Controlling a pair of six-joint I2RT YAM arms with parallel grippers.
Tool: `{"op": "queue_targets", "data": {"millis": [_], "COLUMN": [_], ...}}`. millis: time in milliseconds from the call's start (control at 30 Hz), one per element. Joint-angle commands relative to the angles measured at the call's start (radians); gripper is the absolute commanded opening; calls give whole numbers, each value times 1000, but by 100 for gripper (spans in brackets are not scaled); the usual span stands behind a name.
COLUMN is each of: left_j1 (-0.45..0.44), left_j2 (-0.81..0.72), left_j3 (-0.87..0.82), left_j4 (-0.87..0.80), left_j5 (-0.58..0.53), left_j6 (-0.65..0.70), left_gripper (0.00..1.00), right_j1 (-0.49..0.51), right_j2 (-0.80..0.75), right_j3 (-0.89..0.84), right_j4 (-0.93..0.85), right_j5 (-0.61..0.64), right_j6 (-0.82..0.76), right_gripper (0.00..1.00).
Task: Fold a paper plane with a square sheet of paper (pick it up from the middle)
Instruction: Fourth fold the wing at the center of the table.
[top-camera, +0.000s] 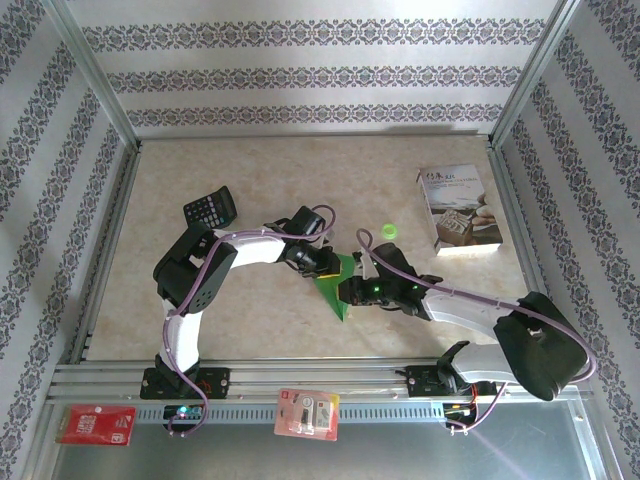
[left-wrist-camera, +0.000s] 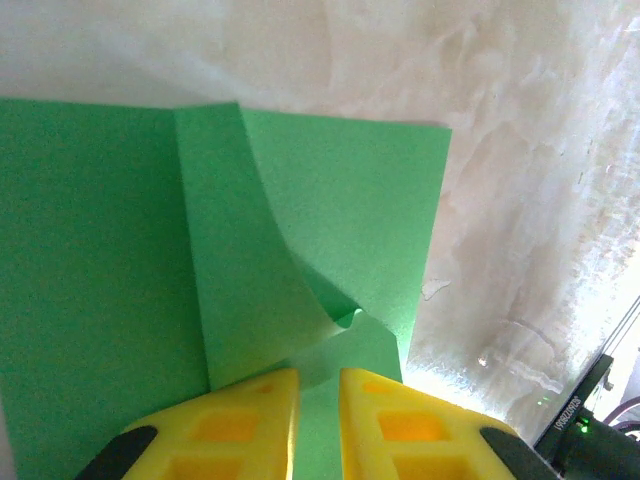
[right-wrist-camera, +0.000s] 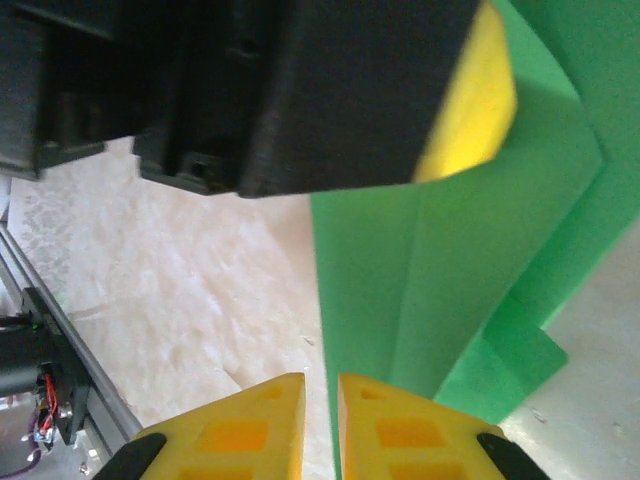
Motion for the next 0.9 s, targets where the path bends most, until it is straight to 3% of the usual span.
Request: {"op": "queue_targets", "data": {"millis": [0,367,867], "left_j1": [4,3,3], "left_j2": [34,34,43], "left_j3": [-28,-31,-37], "left_j4": [-27,-43,-71], "left_j5": [-47,-62,-92], "left_j6": [21,28,39], "left_gripper": [18,18,18], "right_j1": [34,50,119], "right_j2": [26,134,74], "right_j3": [26,-23,-108], "right_j4": [-32,-10,-77], "right_j5": [-6,-6,6], "right_j6": [-15,0,38], "right_gripper": [17,10,7]}}
